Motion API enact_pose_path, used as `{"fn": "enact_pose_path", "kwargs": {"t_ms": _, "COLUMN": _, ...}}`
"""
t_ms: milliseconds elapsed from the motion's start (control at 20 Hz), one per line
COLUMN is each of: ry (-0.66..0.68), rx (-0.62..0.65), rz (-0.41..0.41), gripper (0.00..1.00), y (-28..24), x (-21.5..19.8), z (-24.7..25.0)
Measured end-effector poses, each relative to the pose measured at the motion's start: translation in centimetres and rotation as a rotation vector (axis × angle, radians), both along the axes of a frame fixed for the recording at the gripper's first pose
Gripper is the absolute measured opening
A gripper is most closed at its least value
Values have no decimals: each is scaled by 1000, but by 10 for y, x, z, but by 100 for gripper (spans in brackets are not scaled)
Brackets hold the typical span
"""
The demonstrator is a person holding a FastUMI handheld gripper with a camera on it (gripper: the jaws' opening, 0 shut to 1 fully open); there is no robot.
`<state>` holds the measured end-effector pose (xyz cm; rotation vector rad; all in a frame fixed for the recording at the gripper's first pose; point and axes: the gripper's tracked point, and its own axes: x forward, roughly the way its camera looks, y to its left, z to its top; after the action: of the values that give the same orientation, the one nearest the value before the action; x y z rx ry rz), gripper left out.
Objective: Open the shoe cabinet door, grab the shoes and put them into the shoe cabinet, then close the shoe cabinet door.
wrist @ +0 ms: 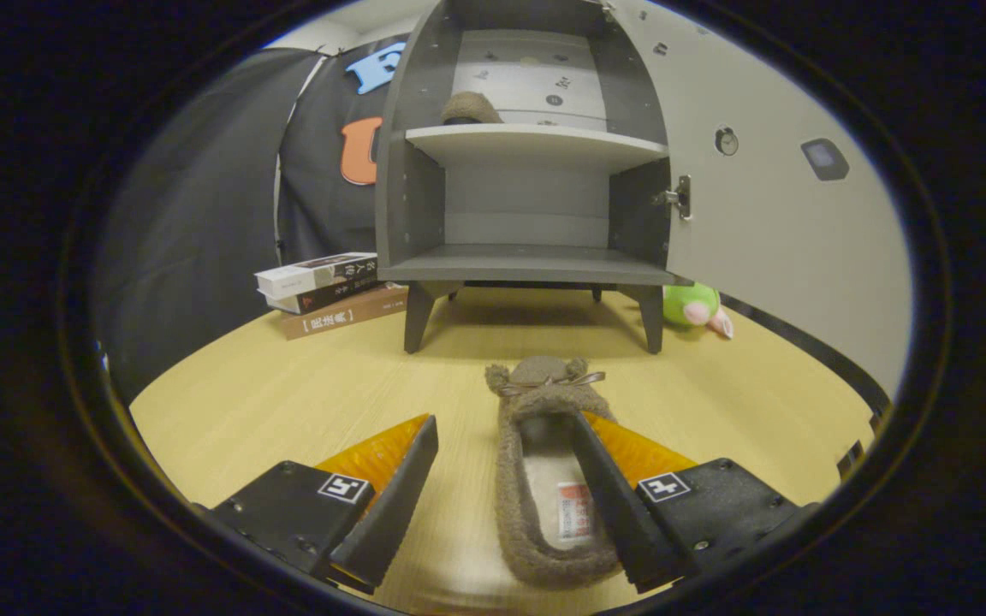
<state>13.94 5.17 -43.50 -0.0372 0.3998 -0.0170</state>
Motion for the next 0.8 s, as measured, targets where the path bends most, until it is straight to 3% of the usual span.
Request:
{"fn": "enact_pose_path", "kwargs": {"t_ms": 350, "ry": 52, "rx": 10, "rz": -30, "gripper": 87, "y": 4, "x": -5, "z": -13}}
{"fn": "enact_pose_path", "kwargs": {"t_ms": 550, "ry": 124, "rx": -8, "rz": -48, "gripper": 72, "y": 4, "x": 6, "z": -24}}
{"fn": "enact_pose_path", "kwargs": {"t_ms": 600, "ry": 122, "rx": -14, "rz": -70, "gripper": 64, "y": -1, "x": 9, "z": -23}}
{"fn": "enact_pose_path", "kwargs": {"t_ms": 700, "ry": 139, "rx": -13, "rz": -71, "gripper": 30, "y": 1, "x": 9, "z": -27}}
{"fn": "enact_pose_path", "kwargs": {"t_ms": 800, "ry": 157, "rx": -51, "rz": -115, "gripper": 25, "y": -15, "x": 5, "z": -25}}
